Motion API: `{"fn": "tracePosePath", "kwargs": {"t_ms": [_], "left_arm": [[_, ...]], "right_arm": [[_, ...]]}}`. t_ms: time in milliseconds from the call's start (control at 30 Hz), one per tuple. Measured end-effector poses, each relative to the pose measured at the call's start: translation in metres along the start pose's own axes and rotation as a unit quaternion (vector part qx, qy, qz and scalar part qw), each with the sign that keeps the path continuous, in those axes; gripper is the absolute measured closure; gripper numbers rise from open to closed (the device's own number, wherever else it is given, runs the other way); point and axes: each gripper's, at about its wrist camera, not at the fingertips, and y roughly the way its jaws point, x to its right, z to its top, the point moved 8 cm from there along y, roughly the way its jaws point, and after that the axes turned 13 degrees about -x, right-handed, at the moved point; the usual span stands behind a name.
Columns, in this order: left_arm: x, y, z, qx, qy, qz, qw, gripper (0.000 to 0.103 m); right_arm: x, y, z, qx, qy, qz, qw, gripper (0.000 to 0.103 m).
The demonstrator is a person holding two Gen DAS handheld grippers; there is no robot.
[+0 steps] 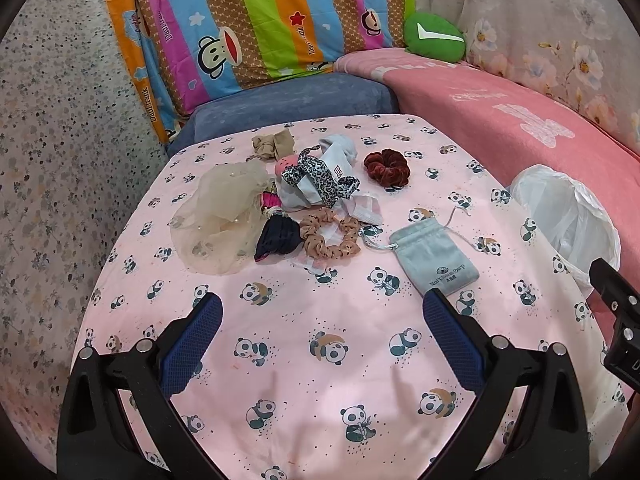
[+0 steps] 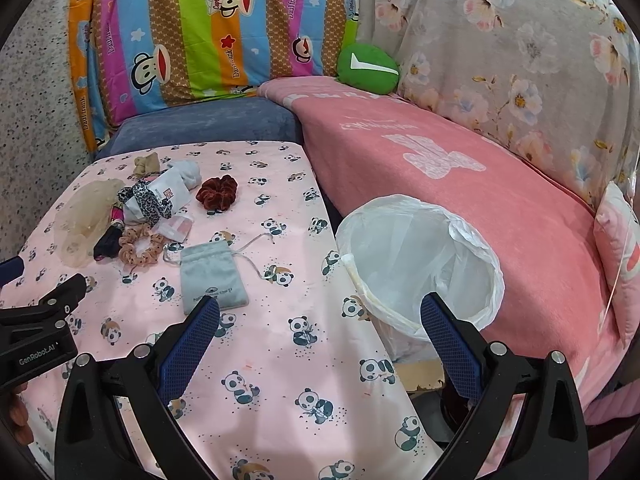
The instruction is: Organize soft objects
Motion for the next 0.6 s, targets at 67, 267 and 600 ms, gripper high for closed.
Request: {"fn": "tracePosePath", "kwargs": {"t_ms": [67, 267, 600], "left_arm": [[0.0008, -0.0002, 0.0006, 0.003, 0.001, 0.0, 1.0, 0.007], [0.0031, 0.0016, 0.0029, 0.005, 0.0, -0.003, 1.0, 0.007], [0.0075, 0.001, 0.0046, 0.008, 0.004, -0.012, 0.9999, 0.007]], "right_arm": [[-0.0002, 0.0003, -0.0001, 0.0, 0.0, 0.0, 1.0, 0.007], [0.0006, 0.0007, 0.0001, 0.0, 0.001, -0.001, 1.0, 0.007], [0.0032, 0.0028, -0.0003, -0.001, 0.005, -0.007, 1.0, 0.007]]}}
